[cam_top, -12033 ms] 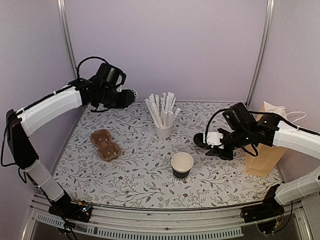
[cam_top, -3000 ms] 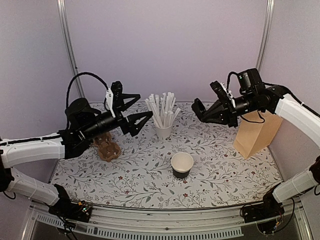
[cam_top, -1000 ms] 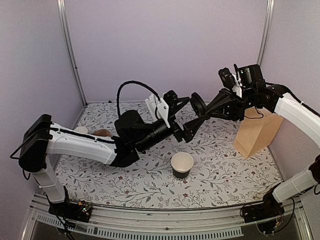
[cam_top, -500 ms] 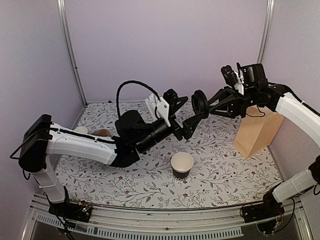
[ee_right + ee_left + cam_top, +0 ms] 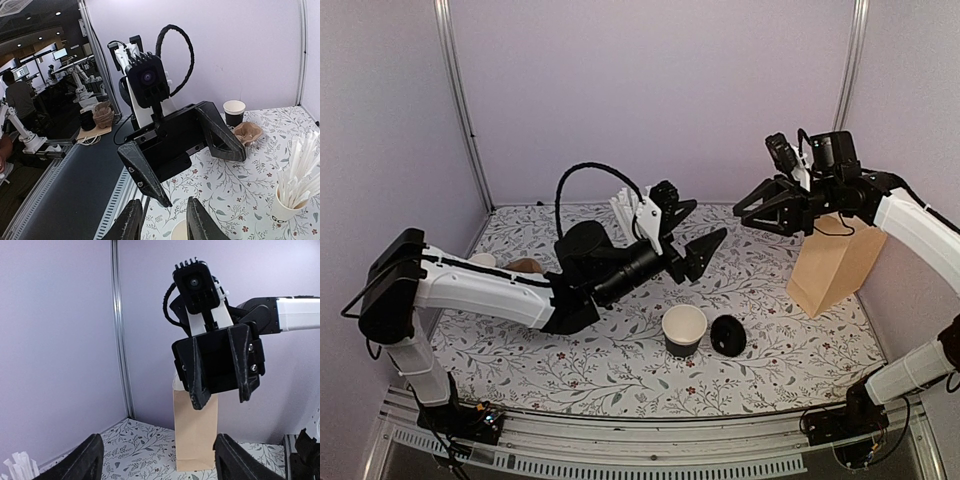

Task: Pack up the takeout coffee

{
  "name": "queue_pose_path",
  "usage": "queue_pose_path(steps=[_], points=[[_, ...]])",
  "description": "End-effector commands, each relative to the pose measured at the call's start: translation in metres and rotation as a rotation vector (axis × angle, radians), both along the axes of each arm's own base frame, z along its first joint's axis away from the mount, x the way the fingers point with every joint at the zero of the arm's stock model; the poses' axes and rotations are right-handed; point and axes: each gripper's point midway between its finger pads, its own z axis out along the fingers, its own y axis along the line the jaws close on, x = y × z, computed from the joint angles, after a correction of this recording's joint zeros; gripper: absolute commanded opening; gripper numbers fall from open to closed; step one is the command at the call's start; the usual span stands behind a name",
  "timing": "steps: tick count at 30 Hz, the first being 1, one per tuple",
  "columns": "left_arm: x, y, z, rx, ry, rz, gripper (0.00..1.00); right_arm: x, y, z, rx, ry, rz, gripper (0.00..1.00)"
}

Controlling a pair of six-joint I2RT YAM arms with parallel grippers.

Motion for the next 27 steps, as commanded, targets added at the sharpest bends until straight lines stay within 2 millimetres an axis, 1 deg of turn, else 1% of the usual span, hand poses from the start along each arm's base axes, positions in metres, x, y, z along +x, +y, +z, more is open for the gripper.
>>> queue_pose_path(steps=[1, 3, 6, 10, 16, 21, 22, 24, 27], points=[[0.011, -0.008, -0.012, 0.027, 0.054, -0.019, 0.78, 0.019, 0.001, -0.014, -0.061, -0.019, -0.109, 0.32], [0.011, -0.005, -0.015, 0.038, 0.068, -0.018, 0.77, 0.03, -0.003, -0.024, -0.095, -0.023, -0.169, 0.32], [0.011, 0.004, -0.018, 0.058, 0.088, 0.001, 0.78, 0.044, -0.015, -0.046, -0.177, -0.039, -0.277, 0.31], [0.006, 0.016, -0.024, 0.117, 0.125, 0.01, 0.79, 0.048, -0.03, -0.081, -0.322, -0.093, -0.352, 0.3], [0.0, 0.04, -0.033, 0.185, 0.185, 0.032, 0.83, 0.037, -0.055, -0.133, -0.513, -0.164, -0.391, 0.32], [-0.004, 0.053, -0.044, 0.232, 0.255, 0.04, 0.86, 0.025, -0.073, -0.181, -0.667, -0.193, -0.349, 0.36], [-0.003, 0.055, -0.047, 0.244, 0.275, 0.046, 0.86, 0.021, -0.076, -0.194, -0.702, -0.186, -0.335, 0.36], [0.0, 0.057, -0.054, 0.271, 0.33, 0.058, 0.86, 0.019, -0.081, -0.215, -0.771, -0.203, -0.33, 0.36], [0.006, 0.062, -0.069, 0.313, 0.423, 0.076, 0.85, 0.012, -0.082, -0.245, -0.871, -0.224, -0.302, 0.36]])
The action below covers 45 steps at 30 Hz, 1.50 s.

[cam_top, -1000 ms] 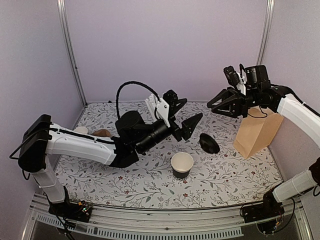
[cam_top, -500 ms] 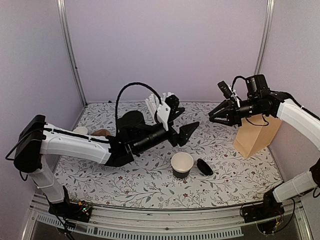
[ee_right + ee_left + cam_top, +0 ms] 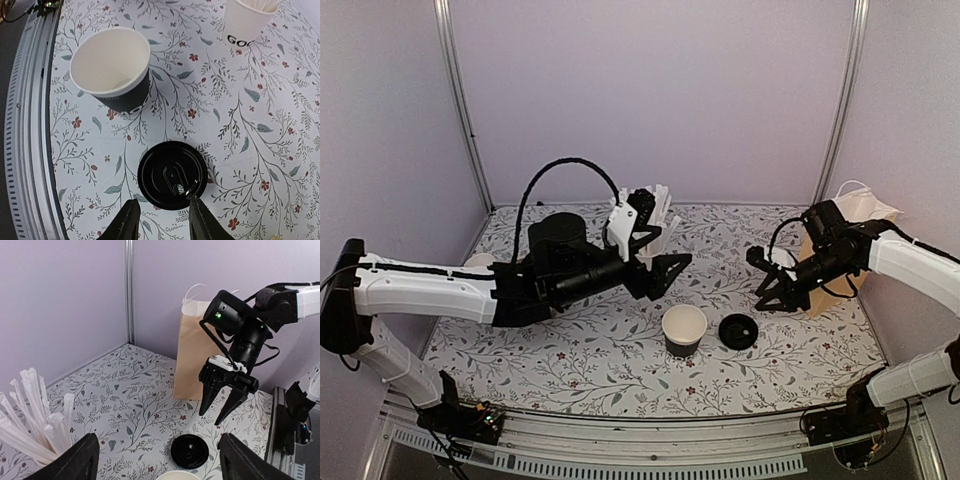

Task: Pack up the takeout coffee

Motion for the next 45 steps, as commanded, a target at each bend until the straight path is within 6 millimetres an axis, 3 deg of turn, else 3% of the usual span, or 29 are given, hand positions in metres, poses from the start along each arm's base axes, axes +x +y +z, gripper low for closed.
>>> queue_pose_path(steps=[1, 6, 19, 34, 45], points=[[0.014, 0.014, -0.034, 0.105, 0.16, 0.062, 0.84, -0.011, -0.01, -0.049, -0.207, -0.026, 0.049, 0.36], [0.013, 0.029, -0.045, 0.086, 0.205, 0.099, 0.84, -0.024, -0.01, -0.084, -0.339, -0.073, 0.125, 0.32], [0.019, 0.045, -0.061, 0.033, 0.331, 0.117, 0.81, -0.031, -0.003, -0.111, -0.501, -0.162, 0.271, 0.29], [0.024, 0.067, -0.058, -0.009, 0.335, 0.153, 0.82, -0.024, 0.002, -0.124, -0.568, -0.182, 0.295, 0.31], [0.024, 0.077, -0.053, -0.035, 0.32, 0.171, 0.82, -0.019, 0.004, -0.137, -0.598, -0.179, 0.301, 0.27]])
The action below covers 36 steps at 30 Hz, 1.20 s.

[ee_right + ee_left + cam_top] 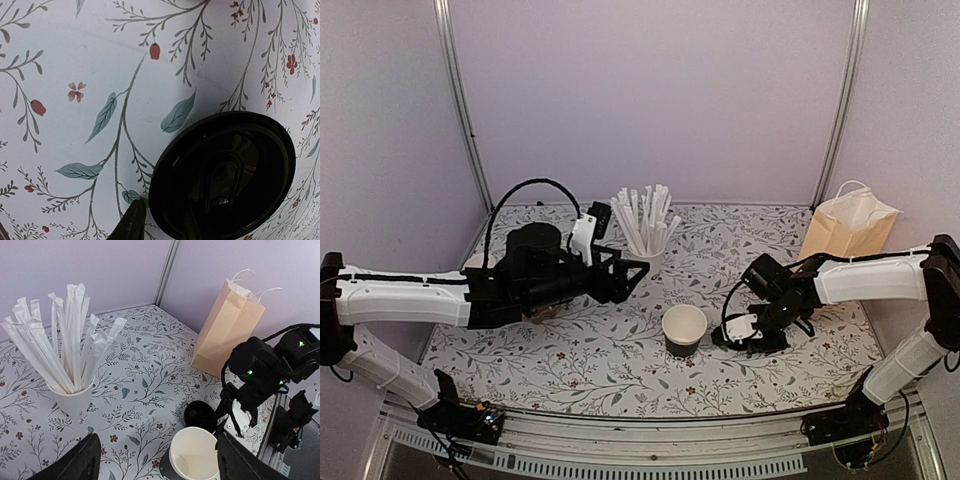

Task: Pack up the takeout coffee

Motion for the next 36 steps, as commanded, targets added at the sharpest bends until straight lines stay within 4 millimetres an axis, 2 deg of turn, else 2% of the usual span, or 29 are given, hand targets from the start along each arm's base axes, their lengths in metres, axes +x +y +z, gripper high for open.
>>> queue_pose_path(steps=[1, 7, 11, 14, 16, 22, 25, 28, 32, 36], points=[[0.004, 0.011, 0.007, -0.035, -0.017, 0.032, 0.82, 0.007, 0.006, -0.001, -0.001, -0.023, 0.009, 0.26], [0.003, 0.013, 0.008, -0.041, -0.017, 0.036, 0.82, 0.007, 0.003, 0.001, -0.008, -0.018, -0.015, 0.13], [0.003, 0.014, 0.009, -0.037, -0.03, 0.036, 0.82, 0.004, 0.009, 0.024, 0.043, -0.008, -0.034, 0.1], [0.003, 0.013, 0.013, -0.038, -0.05, 0.025, 0.82, 0.0, 0.022, 0.059, 0.139, -0.001, -0.049, 0.09], [0.0, 0.011, 0.017, -0.045, -0.077, 0.006, 0.82, -0.001, 0.034, 0.091, 0.23, -0.003, -0.05, 0.08], [-0.016, 0.008, 0.045, -0.122, -0.251, -0.083, 0.86, -0.013, 0.07, 0.206, 0.594, 0.101, -0.016, 0.06], [-0.03, 0.014, 0.078, -0.217, -0.4, -0.083, 0.87, -0.036, 0.089, 0.276, 0.804, 0.263, 0.082, 0.06], [-0.054, 0.019, 0.114, -0.305, -0.565, -0.09, 0.89, -0.053, 0.098, 0.329, 0.937, 0.389, 0.177, 0.07], [-0.075, 0.004, 0.139, -0.28, -0.698, -0.104, 0.88, -0.064, 0.104, 0.366, 1.038, 0.5, 0.251, 0.07], [-0.098, -0.021, 0.156, -0.178, -0.826, -0.055, 0.87, -0.072, 0.104, 0.382, 1.102, 0.615, 0.274, 0.06]])
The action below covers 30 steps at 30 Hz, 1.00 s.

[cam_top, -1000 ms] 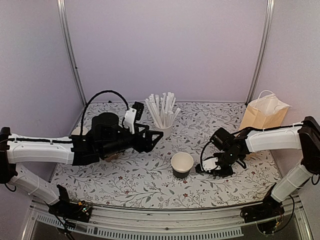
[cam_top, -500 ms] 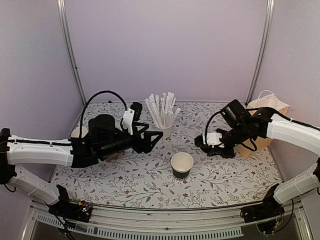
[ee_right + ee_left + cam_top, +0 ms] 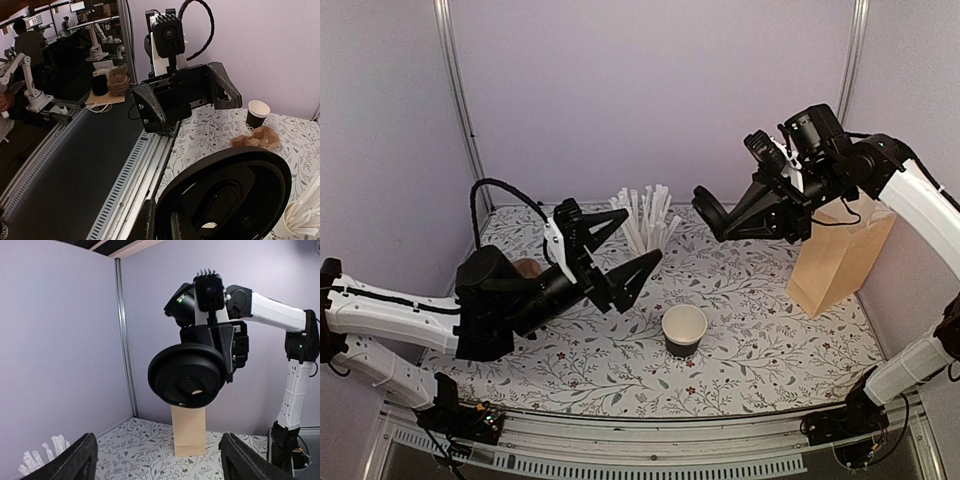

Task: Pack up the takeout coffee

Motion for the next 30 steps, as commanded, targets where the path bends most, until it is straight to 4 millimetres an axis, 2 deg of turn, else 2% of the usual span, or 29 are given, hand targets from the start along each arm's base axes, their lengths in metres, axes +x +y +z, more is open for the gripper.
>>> queue_pose_path(steps=[1, 5, 9, 22, 30], points=[[-0.021, -0.017, 0.038, 0.03, -0.221, 0.154, 0.88, -0.024, -0.004, 0.022, 0.087, 0.225, 0.137, 0.06], [-0.035, -0.045, 0.035, 0.133, -0.336, 0.211, 0.91, -0.027, -0.004, 0.023, 0.101, 0.288, 0.164, 0.07], [-0.035, -0.062, 0.033, 0.171, -0.355, 0.225, 0.94, -0.029, -0.006, 0.023, 0.1, 0.309, 0.164, 0.07], [-0.03, -0.083, 0.038, 0.139, -0.336, 0.215, 0.97, -0.031, -0.007, 0.022, 0.102, 0.313, 0.165, 0.09], [-0.02, -0.086, 0.036, 0.131, -0.31, 0.198, 0.96, -0.032, -0.008, 0.024, 0.11, 0.314, 0.172, 0.09]])
